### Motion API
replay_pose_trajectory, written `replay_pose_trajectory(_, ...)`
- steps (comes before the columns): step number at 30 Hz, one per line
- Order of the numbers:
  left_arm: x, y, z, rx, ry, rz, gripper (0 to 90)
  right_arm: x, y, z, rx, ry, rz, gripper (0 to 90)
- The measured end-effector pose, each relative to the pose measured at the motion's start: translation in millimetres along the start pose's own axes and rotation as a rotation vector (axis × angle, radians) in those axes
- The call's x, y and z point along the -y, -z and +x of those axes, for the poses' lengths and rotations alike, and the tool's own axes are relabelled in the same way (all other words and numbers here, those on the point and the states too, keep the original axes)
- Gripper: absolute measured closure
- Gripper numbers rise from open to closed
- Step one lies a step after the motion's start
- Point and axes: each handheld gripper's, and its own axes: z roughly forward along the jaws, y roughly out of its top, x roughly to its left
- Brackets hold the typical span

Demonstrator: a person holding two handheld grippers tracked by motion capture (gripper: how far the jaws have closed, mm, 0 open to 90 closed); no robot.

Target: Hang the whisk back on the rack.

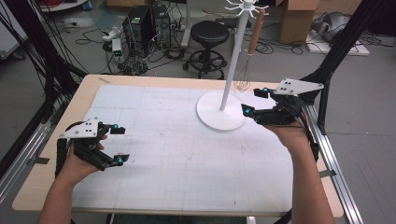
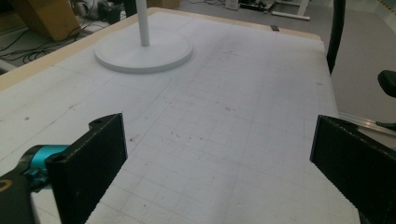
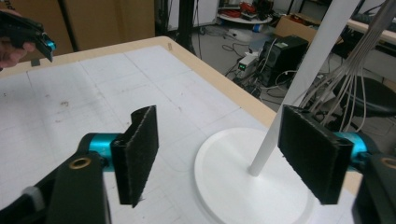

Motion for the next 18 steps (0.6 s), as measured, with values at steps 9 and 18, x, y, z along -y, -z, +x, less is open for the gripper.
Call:
replay_pose_trajectory(9, 0.4, -0.5, -0.3, 0.001, 0.004, -0.002, 4.4, 17.9, -9.3, 14.4, -0.043, 0.004, -0.016, 21.6)
replay_pose_trajectory(18, 1.1, -2.4, 0.0, 0.006, -0.001, 0.002, 4.4, 43.4, -13.9, 16.3, -0.045, -0.019, -0.006, 19.8)
